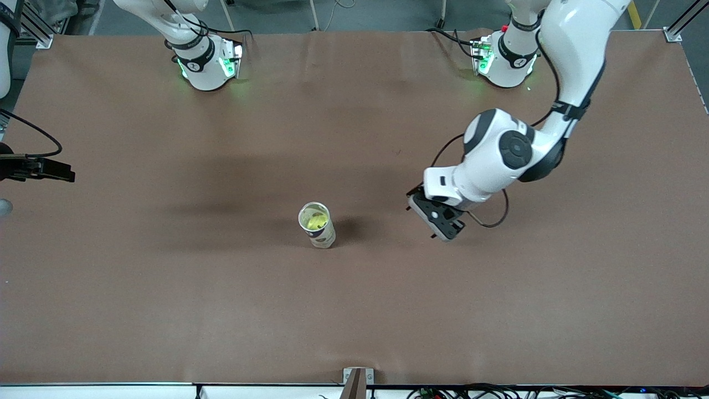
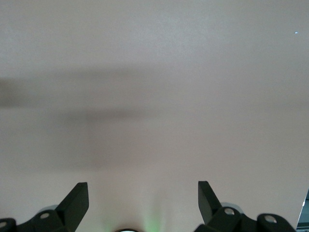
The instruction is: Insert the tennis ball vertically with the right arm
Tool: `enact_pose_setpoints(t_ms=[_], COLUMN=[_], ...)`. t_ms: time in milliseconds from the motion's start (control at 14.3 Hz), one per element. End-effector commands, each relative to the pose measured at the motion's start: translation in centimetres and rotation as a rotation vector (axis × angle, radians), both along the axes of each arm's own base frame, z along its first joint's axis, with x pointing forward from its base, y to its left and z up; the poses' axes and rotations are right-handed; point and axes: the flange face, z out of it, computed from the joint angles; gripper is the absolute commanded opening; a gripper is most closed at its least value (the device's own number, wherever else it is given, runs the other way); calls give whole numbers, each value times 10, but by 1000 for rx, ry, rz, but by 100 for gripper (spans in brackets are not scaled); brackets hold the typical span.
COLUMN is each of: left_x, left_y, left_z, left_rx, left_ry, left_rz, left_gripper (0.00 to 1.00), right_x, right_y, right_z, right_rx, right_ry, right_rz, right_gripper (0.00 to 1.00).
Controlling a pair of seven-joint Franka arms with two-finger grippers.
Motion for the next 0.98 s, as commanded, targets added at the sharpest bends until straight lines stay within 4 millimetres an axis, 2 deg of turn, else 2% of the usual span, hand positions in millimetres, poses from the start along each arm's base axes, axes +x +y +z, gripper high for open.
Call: enact_pose_setpoints(t_ms=[0, 209, 419, 488, 558, 767, 907], left_x=[18, 37, 44, 43, 39, 29, 25], left_y=[16, 45, 60, 64, 69, 83, 116], left_z=[28, 68, 110, 117, 122, 151, 183], left_rx=[22, 95, 215, 233, 258, 327, 344], left_ry=[67, 135, 161, 178, 199, 185, 177], left_rz=[80, 139, 241, 268, 318, 392, 443], left_gripper=[100, 100, 100, 100, 100, 100, 100], right_x=[-3, -2, -9, -20, -25, -32, -41], right_y=[-3, 7, 13, 24, 30, 33, 34], right_z=[11, 14, 14, 33, 42, 47, 51], right_rx=[12, 20, 27, 29, 27, 45, 56], right_ry=[-24, -28, 10, 1, -9, 8, 2], right_rz=[-1, 3, 0, 11, 6, -7, -6], right_gripper=[100, 100, 100, 100, 100, 100, 100])
